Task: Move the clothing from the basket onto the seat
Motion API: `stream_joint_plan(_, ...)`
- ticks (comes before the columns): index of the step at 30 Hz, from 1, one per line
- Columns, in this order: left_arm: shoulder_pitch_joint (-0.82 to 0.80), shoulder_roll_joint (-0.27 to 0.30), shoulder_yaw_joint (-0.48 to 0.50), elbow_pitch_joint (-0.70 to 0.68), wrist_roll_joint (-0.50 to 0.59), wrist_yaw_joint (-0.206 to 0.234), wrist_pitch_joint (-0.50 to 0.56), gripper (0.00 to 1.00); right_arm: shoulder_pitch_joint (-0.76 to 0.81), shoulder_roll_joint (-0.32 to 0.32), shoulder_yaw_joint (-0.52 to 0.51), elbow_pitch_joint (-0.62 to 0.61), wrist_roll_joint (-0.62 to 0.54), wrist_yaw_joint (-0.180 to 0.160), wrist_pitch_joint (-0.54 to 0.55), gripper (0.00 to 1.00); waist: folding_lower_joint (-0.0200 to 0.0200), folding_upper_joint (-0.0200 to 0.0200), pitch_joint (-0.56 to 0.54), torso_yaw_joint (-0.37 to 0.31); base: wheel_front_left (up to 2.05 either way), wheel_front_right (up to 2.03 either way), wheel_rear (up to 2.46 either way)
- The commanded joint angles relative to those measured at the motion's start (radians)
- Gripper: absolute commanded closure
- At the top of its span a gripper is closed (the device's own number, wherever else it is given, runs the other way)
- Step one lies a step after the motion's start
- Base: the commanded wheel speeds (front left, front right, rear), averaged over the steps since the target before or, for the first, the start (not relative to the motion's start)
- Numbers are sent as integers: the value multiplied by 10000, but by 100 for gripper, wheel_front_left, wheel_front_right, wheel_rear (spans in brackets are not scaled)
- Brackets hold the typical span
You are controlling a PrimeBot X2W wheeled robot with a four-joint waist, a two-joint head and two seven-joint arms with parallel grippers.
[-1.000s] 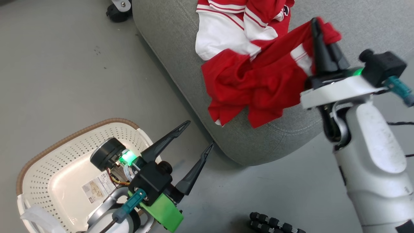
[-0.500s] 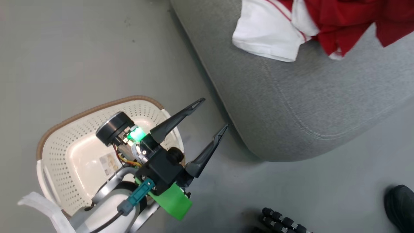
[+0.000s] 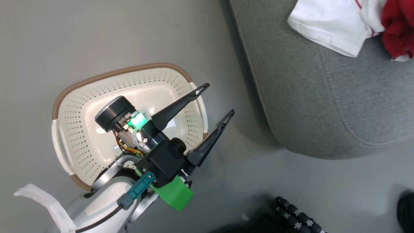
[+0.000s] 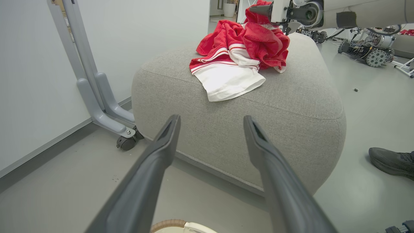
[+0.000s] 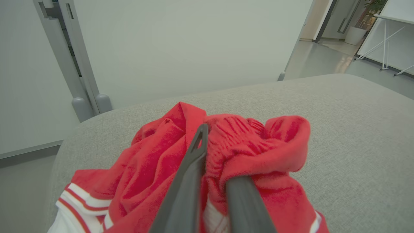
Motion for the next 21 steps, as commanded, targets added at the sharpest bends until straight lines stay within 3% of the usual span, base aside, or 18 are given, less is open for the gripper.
stream_joint_plan(1,-230,24,-13,78,-23,-32,-78,0,209,34,-115,57,6,-3,-28,15,-1,-1,257,319,0,0,0)
stream_joint_plan(2,-242,14,-21,109,-44,-33,-109,0,347,126,-173,79,-26,-3,-28,0,-1,-1,226,327,0,0,0)
stream_joint_plan(12,130,-189,60,578,-265,316,-628,0,2352,792,-828,-683,-383,-4,-28,0,-1,-1,-705,311,0,0,0)
stream_joint_plan(21,884,-537,234,1253,-740,855,-1350,0,4550,1420,-1164,-1653,-796,-3,-28,0,-1,-1,-2261,647,0,0,0)
